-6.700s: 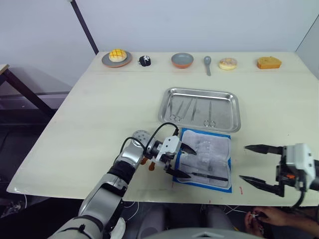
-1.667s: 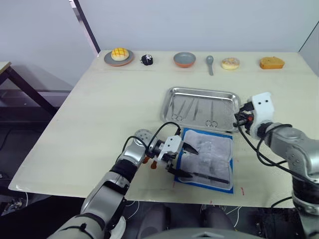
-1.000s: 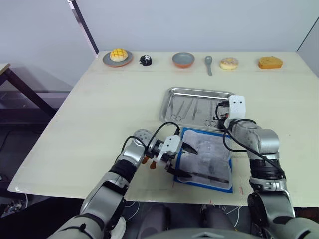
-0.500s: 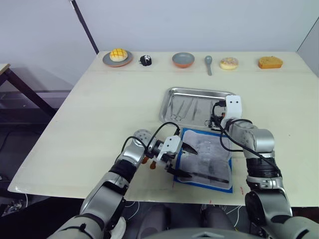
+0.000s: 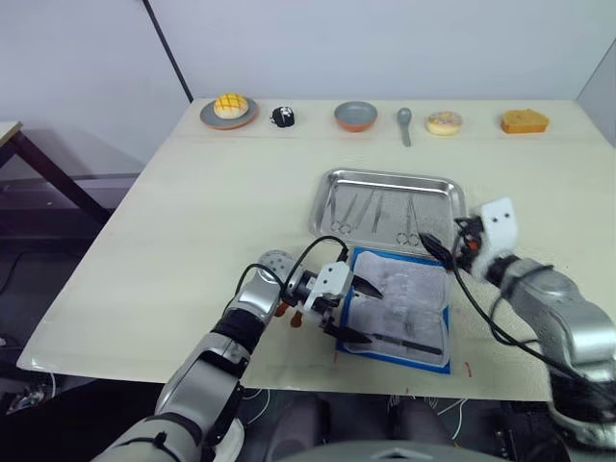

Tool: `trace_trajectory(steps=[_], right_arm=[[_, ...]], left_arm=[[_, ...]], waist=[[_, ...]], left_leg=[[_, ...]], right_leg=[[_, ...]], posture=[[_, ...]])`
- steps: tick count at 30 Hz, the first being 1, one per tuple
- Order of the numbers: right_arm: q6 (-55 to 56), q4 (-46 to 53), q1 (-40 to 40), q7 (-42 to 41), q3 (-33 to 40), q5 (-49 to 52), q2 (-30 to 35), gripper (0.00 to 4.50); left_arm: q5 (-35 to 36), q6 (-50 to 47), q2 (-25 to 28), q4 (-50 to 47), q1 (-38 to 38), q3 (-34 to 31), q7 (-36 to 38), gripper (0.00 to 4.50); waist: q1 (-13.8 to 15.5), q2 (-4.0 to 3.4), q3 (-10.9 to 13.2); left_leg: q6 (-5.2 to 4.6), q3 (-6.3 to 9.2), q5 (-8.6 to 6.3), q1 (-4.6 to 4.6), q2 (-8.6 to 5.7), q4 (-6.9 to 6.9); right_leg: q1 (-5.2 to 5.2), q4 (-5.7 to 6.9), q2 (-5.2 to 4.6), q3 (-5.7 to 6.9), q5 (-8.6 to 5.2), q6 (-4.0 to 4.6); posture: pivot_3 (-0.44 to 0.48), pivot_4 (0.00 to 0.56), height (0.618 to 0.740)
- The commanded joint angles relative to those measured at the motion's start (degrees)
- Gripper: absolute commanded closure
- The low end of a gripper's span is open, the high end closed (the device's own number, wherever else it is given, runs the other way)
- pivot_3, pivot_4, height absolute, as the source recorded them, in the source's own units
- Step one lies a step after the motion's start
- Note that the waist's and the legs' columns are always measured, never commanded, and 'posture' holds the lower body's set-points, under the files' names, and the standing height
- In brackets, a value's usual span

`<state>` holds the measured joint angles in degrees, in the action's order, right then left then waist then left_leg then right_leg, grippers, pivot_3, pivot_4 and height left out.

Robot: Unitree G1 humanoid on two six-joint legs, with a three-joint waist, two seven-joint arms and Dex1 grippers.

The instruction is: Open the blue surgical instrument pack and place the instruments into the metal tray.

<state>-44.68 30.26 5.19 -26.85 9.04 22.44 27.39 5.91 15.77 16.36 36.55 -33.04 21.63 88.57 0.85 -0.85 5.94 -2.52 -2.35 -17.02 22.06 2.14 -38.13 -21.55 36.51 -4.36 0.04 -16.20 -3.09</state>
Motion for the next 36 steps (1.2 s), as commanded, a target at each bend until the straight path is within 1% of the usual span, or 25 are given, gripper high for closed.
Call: trace_trajectory(steps=[1,2,5,9,12,16,20,25,29,33,36], right_arm=[[9.5,8.0,-8.9,-12.2,8.7,7.1,3.8,0.05],[10.5,8.8,-11.7,-15.3,11.0,9.2,4.9,0.05],[15.4,9.7,-19.4,-24.1,17.4,13.6,8.1,0.05],[19.0,8.7,-26.5,-34.7,25.7,19.9,11.7,0.05],[20.2,7.8,-29.7,-40.7,30.5,23.5,13.8,0.05],[22.3,3.8,-33.7,-51.0,39.8,28.7,16.2,0.05],[23.0,1.0,-34.9,-55.7,44.1,30.6,17.9,0.05],[24.2,-0.2,-36.4,-58.1,45.2,29.4,19.0,0.05],[24.7,2.1,-36.0,-52.1,41.9,25.6,17.7,0.05],[25.7,4.6,-37.3,-49.8,37.9,22.2,16.6,0.05],[27.3,5.2,-36.8,-49.1,34.6,20.5,16.0,0.05]], left_arm=[[-4.3,-2.0,0.6,6.9,4.9,3.6,-0.3,0.00],[-4.3,-1.9,0.6,7.0,4.8,3.6,-0.2,0.00],[-4.4,-1.7,0.6,7.1,4.8,3.6,0.0,0.00],[-4.5,-1.5,0.7,7.3,4.8,3.7,0.5,0.00],[-4.6,-1.1,0.7,7.4,4.7,4.0,1.1,0.00],[-5.0,-0.1,1.0,8.5,4.0,4.3,2.2,0.00],[-5.1,0.6,1.1,9.4,3.1,4.4,2.6,0.00],[-4.7,1.2,1.6,10.2,2.3,4.6,3.6,0.00],[-2.5,1.6,2.1,11.1,1.8,6.2,3.9,0.00],[0.2,2.0,3.5,10.8,1.2,8.8,3.9,0.00],[2.0,2.5,4.6,10.3,0.8,11.6,3.9,0.00]], waist=[[0.1,-0.01,0.0],[0.1,-0.01,0.0],[-0.2,0.03,0.0],[-0.1,0.06,0.0],[0.0,0.06,0.0],[0.0,0.08,0.0],[0.1,0.07,0.1],[0.3,0.08,0.1],[0.3,0.08,0.1],[0.3,0.07,0.1],[0.2,0.07,0.1]], left_leg=[[0.00,0.01,0.00,0.02,0.00,0.02],[0.00,0.01,0.00,0.02,0.00,0.03],[0.00,0.01,0.00,-0.03,0.00,0.03],[0.01,0.03,-0.01,-0.08,0.02,0.04],[0.01,0.06,-0.01,-0.07,0.02,0.09],[0.02,0.08,-0.01,-0.06,0.02,0.12],[0.02,0.12,-0.01,-0.09,0.03,0.31],[0.02,0.20,-0.01,-0.10,0.03,0.53],[0.03,0.24,-0.01,-0.14,0.02,0.59],[0.04,0.34,0.00,-0.15,0.02,0.70],[0.04,0.41,0.01,-0.15,0.02,0.73]], right_leg=[[0.00,-0.02,0.06,0.01,0.00,0.00],[0.00,-0.03,0.24,0.02,0.00,-0.01],[0.02,-0.05,0.30,-0.04,0.01,-0.03],[0.03,-0.07,0.30,-0.04,-0.12,-0.24],[0.03,-0.10,0.28,-0.02,-0.12,-0.22],[0.05,-0.21,0.20,-0.01,-0.09,-0.19],[0.10,-0.38,0.10,0.01,-0.02,-0.08],[0.12,-0.53,0.12,0.10,0.01,-0.03],[0.12,-0.55,0.13,0.13,0.03,0.01],[0.11,-0.56,0.19,0.16,-0.01,-0.04],[0.11,-0.60,0.33,0.14,0.06,0.09]], posture=[[0.000,0.150,0.732],[0.000,0.150,0.732],[0.000,0.150,0.732],[0.000,0.150,0.732],[0.000,0.150,0.732],[0.000,0.150,0.732],[0.000,0.150,0.732],[0.000,0.150,0.732],[0.000,0.150,0.732],[0.000,0.150,0.732],[0.000,0.150,0.732]])
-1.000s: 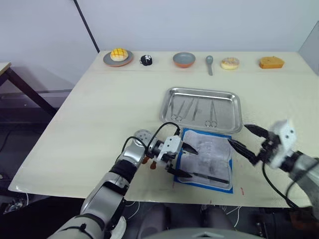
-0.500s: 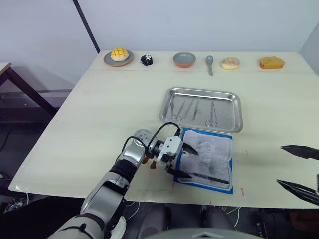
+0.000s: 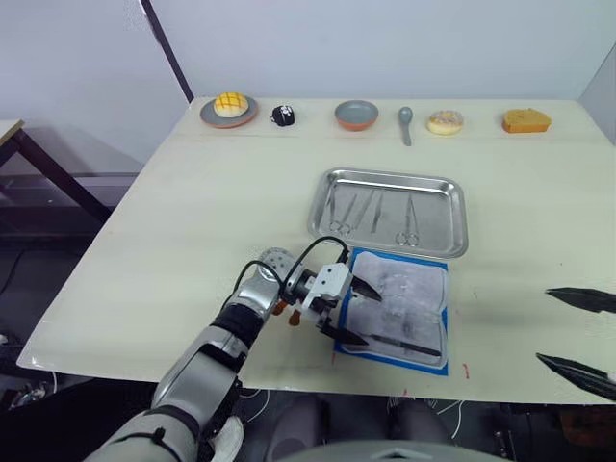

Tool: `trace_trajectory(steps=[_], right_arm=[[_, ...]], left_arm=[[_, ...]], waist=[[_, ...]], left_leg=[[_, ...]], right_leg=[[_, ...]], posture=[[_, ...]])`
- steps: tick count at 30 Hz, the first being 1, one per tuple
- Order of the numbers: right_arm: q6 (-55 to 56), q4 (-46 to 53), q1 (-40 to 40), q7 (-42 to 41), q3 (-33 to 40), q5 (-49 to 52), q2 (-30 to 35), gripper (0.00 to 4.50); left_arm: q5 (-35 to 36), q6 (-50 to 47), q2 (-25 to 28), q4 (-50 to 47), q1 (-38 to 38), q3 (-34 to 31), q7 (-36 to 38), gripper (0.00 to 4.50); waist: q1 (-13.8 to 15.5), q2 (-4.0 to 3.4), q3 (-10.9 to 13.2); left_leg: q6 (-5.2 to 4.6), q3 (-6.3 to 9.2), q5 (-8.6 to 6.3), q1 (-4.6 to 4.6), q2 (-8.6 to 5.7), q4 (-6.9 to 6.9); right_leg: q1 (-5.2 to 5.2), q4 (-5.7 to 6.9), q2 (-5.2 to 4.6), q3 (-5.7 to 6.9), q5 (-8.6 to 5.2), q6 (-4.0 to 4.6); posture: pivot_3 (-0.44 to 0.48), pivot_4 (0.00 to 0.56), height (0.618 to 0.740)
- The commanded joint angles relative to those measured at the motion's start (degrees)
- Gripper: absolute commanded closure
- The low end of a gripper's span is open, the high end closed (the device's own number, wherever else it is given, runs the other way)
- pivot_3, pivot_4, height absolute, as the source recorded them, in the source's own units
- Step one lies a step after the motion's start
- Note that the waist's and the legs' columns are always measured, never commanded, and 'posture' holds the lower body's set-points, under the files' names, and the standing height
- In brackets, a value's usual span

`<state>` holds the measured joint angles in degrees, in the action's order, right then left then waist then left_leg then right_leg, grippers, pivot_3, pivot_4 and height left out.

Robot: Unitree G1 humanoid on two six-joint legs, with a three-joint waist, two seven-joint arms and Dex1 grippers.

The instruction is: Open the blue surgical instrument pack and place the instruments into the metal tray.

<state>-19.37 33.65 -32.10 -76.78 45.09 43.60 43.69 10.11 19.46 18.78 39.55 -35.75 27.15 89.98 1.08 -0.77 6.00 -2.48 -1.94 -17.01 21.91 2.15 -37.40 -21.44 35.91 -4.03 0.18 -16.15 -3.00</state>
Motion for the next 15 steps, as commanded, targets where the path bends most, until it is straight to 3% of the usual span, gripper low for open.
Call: trace_trajectory(steps=[1,15], right_arm=[[2.0,2.1,0.9,1.5,-2.3,-0.7,-0.3,0.05],[5.0,5.7,7.3,8.8,-20.3,-10.8,0.9,0.05]], left_arm=[[-1.8,-1.1,2.5,7.3,3.3,6.6,2.5,0.00],[2.2,-0.1,5.2,6.0,2.1,11.6,2.5,0.00]], waist=[[-0.1,0.00,0.0],[-0.3,0.25,0.2]], left_leg=[[0.00,0.00,0.00,0.01,-0.02,0.00],[0.00,0.02,0.01,0.01,-0.03,0.00]], right_leg=[[0.00,0.00,0.05,0.00,0.00,0.01],[-0.02,-0.06,0.33,-0.08,0.00,0.05]], posture=[[0.000,0.150,0.732],[0.000,0.150,0.732]])
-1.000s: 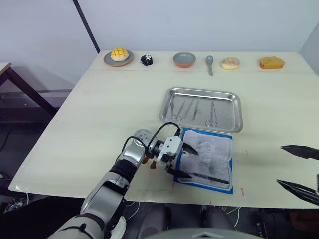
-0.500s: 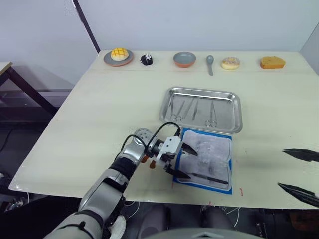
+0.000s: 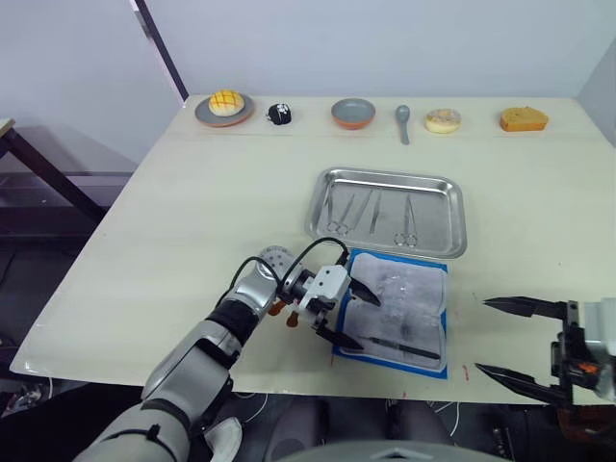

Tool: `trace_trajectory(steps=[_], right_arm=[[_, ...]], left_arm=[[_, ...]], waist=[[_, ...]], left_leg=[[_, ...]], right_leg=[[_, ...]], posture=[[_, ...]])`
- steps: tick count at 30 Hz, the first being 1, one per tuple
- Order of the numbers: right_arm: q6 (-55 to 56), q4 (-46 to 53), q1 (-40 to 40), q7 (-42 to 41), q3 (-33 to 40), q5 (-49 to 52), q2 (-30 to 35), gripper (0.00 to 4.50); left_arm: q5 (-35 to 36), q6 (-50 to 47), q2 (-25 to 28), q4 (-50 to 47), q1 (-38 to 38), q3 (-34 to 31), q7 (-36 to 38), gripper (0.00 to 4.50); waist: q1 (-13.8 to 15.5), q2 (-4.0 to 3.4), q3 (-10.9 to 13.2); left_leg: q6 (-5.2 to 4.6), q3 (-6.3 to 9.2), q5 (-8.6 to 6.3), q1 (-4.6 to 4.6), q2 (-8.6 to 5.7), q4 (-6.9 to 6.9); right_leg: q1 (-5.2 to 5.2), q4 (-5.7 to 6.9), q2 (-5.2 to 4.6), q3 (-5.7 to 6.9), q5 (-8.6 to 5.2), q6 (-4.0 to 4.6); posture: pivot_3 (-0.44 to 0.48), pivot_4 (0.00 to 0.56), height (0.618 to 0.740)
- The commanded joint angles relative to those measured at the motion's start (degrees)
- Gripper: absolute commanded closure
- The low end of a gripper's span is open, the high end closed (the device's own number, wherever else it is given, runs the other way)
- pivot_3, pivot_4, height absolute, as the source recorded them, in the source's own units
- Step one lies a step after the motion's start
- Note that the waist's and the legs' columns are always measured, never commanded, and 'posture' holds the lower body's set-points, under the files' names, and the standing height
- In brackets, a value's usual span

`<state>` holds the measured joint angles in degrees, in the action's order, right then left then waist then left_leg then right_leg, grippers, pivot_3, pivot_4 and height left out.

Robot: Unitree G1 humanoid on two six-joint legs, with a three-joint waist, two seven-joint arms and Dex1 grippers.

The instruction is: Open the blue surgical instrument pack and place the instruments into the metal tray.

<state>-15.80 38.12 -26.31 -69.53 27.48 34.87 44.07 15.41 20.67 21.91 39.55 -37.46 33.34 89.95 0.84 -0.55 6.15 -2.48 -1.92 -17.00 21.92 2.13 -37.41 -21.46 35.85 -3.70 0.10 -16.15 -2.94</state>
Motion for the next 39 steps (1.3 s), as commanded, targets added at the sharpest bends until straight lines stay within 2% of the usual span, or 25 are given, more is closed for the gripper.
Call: trace_trajectory(steps=[1,12,22,25,32,39], right_arm=[[1.6,1.2,2.1,2.2,-4.0,-2.9,0.4,0.05],[2.9,-1.7,9.9,9.5,-22.4,-17.8,1.0,0.05],[3.5,-7.7,11.2,12.5,-30.7,-27.8,3.2,0.05],[3.2,-8.4,11.1,13.3,-31.5,-28.3,3.1,0.80],[1.4,-9.6,10.5,13.2,-33.7,-29.4,4.6,4.37],[0.9,-9.3,11.0,13.4,-34.6,-28.9,4.7,4.45]], left_arm=[[-2.8,-1.3,2.2,5.9,3.8,5.5,2.5,0.00],[-4.3,0.8,2.6,6.7,3.7,4.6,2.5,0.00],[-4.5,0.6,2.7,6.3,4.0,4.5,2.5,0.00],[-4.5,0.6,2.8,6.3,4.0,4.7,2.5,0.00],[-4.5,0.5,2.7,6.2,4.0,4.8,2.5,0.00],[-4.4,0.4,2.6,6.1,4.2,4.6,2.5,0.00]], waist=[[0.0,0.03,0.0],[-0.1,0.09,0.1],[0.0,0.11,0.1],[0.0,0.11,0.1],[-0.1,0.24,0.0],[-0.1,0.32,0.0]], left_leg=[[0.00,0.00,0.00,-0.01,0.01,0.00],[0.00,0.04,0.00,0.00,0.02,-0.01],[0.00,0.07,0.01,-0.04,0.02,-0.03],[0.00,0.07,0.01,-0.05,0.01,-0.03],[0.00,0.10,0.01,-0.11,0.08,-0.06],[0.00,0.09,0.01,-0.12,0.06,-0.06]], right_leg=[[0.00,0.00,0.02,0.00,0.00,0.01],[-0.02,0.01,0.16,0.01,-0.02,0.07],[0.00,0.03,0.32,-0.03,0.00,0.11],[0.00,0.03,0.40,-0.08,0.00,0.12],[0.02,0.03,0.67,-0.15,0.08,0.26],[0.02,0.05,0.69,-0.19,0.09,0.27]], posture=[[0.000,0.150,0.732],[0.000,0.150,0.732],[0.000,0.150,0.732],[0.000,0.150,0.732],[0.000,0.150,0.732],[0.000,0.150,0.732]])
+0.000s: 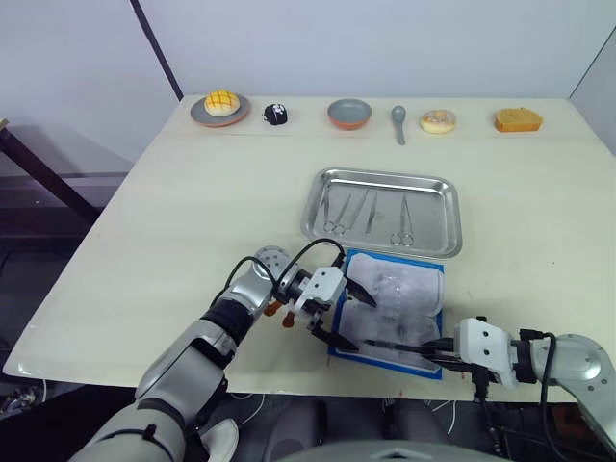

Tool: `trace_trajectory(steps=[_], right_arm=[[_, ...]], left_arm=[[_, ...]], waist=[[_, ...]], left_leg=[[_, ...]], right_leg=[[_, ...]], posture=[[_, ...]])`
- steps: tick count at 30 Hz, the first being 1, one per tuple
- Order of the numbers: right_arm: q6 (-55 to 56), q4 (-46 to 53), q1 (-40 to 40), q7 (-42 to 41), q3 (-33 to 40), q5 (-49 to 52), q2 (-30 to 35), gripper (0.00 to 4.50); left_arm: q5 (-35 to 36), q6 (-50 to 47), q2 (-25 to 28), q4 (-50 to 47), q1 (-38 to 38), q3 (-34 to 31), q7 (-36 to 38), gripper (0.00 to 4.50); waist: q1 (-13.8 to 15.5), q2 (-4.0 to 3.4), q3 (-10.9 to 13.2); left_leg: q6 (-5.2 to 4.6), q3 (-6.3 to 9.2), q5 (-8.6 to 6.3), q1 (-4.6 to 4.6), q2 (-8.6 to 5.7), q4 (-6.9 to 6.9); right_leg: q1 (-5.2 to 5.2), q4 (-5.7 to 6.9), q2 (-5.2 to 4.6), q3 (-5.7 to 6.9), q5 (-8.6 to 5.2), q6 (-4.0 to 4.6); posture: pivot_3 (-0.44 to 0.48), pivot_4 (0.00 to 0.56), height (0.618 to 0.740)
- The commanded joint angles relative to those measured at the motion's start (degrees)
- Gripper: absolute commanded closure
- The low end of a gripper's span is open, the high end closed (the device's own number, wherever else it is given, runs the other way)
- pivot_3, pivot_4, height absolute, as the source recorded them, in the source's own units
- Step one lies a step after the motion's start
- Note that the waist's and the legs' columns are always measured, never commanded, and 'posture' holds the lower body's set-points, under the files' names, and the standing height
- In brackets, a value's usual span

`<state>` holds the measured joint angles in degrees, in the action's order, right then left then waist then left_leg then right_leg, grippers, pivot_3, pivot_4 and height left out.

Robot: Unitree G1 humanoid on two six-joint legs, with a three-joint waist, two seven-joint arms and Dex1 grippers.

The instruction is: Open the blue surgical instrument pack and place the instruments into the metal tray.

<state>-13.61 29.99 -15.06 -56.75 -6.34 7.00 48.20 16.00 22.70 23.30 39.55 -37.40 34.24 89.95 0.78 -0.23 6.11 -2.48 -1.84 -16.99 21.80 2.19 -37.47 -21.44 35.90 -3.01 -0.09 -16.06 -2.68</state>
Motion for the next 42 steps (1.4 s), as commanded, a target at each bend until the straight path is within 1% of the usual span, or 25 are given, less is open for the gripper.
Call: trace_trajectory(steps=[1,12,18,25,30,38,42], right_arm=[[-1.1,-1.0,-0.1,0.6,-0.8,-0.8,0.5,4.45],[-6.1,5.1,0.2,2.3,-0.3,5.2,-2.5,4.45],[-8.0,4.9,2.4,4.7,-4.3,1.8,-3.4,4.45],[-7.7,3.5,6.2,4.9,-6.0,1.5,-4.0,4.45],[-7.9,4.1,7.6,3.7,-6.3,1.6,-2.7,4.45],[-10.6,8.5,12.4,1.5,-6.7,-0.6,2.0,4.45],[-11.1,10.1,13.4,1.2,-7.6,-2.6,4.1,4.45]], left_arm=[[-5.1,-1.6,1.2,6.1,4.1,3.7,2.6,0.00],[-5.0,-1.5,0.8,6.1,4.2,3.7,2.6,0.00],[-5.2,-1.4,0.4,6.6,3.9,3.6,2.6,0.00],[-5.3,-1.4,0.4,6.7,3.9,3.7,2.6,0.00],[-5.3,-1.4,0.5,6.5,4.0,3.6,2.6,0.00],[-5.6,-1.3,0.3,6.6,4.6,3.3,2.6,0.00],[-5.8,-1.3,-0.2,6.9,4.5,3.1,2.6,0.00]], waist=[[0.0,0.00,0.0],[0.0,-0.01,0.0],[0.0,-0.02,0.0],[0.0,-0.02,0.0],[0.0,-0.02,0.0],[-0.1,0.00,0.0],[-0.1,0.01,0.0]], left_leg=[[0.00,0.00,0.00,0.00,0.00,0.00],[0.01,0.00,0.01,-0.01,-0.01,-0.02],[0.01,-0.01,0.01,-0.02,-0.02,-0.03],[0.01,-0.02,0.01,-0.03,-0.03,-0.08],[0.01,-0.02,0.01,-0.03,-0.03,-0.16],[0.01,-0.02,0.01,0.01,-0.02,-0.56],[0.01,-0.02,0.01,0.01,-0.01,-0.70]], right_leg=[[0.00,0.00,0.00,0.00,0.00,0.00],[0.01,0.07,0.04,-0.05,0.01,0.00],[0.01,0.07,0.04,-0.06,0.01,0.00],[0.01,0.13,0.06,-0.08,0.02,-0.02],[0.00,0.23,0.07,-0.09,0.05,-0.09],[-0.03,0.67,0.08,-0.17,-0.01,-0.01],[-0.10,0.83,0.08,-0.17,-0.03,0.02]], posture=[[0.000,0.150,0.732],[0.000,0.150,0.732],[0.000,0.150,0.732],[0.000,0.150,0.732],[0.000,0.150,0.732],[0.000,0.150,0.732],[0.000,0.150,0.732]])
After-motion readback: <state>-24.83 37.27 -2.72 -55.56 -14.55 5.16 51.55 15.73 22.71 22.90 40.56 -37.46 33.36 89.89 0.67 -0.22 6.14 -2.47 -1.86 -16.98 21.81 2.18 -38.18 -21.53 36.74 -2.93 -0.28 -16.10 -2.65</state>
